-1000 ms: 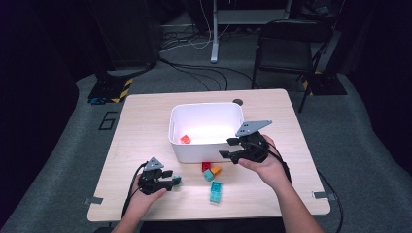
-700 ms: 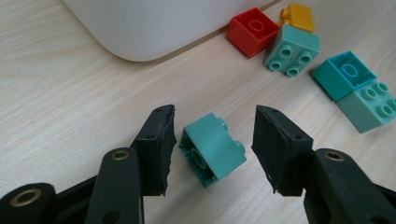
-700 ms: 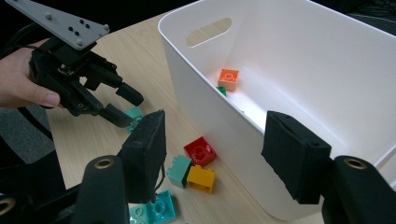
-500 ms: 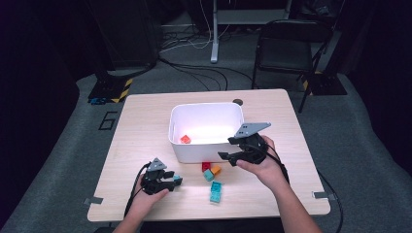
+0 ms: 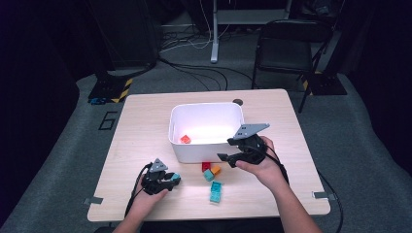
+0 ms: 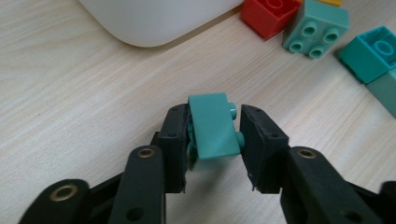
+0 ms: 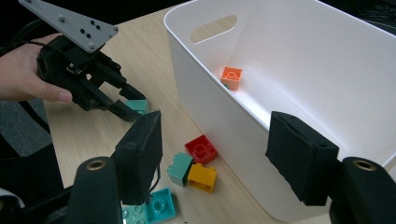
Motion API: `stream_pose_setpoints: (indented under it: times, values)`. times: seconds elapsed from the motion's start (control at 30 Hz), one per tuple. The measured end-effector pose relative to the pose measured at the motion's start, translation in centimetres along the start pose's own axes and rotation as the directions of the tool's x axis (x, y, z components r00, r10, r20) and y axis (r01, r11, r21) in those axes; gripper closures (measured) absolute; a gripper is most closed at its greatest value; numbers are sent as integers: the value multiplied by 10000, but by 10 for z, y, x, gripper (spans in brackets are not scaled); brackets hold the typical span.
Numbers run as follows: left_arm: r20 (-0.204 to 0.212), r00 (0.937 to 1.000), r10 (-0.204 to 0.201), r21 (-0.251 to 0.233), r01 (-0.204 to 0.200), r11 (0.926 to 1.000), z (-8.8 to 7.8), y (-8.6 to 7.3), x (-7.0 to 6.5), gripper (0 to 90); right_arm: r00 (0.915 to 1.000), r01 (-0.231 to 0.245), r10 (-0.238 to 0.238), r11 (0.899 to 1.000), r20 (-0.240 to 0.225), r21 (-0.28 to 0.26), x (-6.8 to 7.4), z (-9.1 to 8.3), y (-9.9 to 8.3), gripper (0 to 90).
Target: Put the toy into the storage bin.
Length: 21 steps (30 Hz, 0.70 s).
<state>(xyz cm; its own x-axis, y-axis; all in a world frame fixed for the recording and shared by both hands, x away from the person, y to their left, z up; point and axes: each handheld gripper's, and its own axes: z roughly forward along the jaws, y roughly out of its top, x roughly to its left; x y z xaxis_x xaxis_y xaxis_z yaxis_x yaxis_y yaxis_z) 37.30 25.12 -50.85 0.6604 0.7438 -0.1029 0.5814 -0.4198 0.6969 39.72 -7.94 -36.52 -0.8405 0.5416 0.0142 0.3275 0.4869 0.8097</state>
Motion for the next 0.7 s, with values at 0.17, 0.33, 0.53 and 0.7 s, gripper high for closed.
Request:
stream_pose_setpoints:
  times: [0.17, 0.33, 0.53, 0.7]
  values:
    - [-153, 9997, 210, 154, -208, 9997, 1, 1, -1, 669, 9999, -95, 94, 9999, -66, -77, -1, -1, 0, 363]
    - [-125, 9998, 164, 30, -164, 9999, -2, 4, 1, 673, 9999, -142, 142, 9999, -91, -69, -1, -1, 0, 364]
    - [83, 9999, -144, -229, 146, 9996, -12, 10, 8, 673, 9998, -176, 176, 9998, -92, -84, -2, -3, -1, 365]
    - [268, 9993, -261, -264, 268, 9993, -21, 15, 11, 673, 9997, -213, 213, 9997, -81, -68, -3, -3, -2, 365]
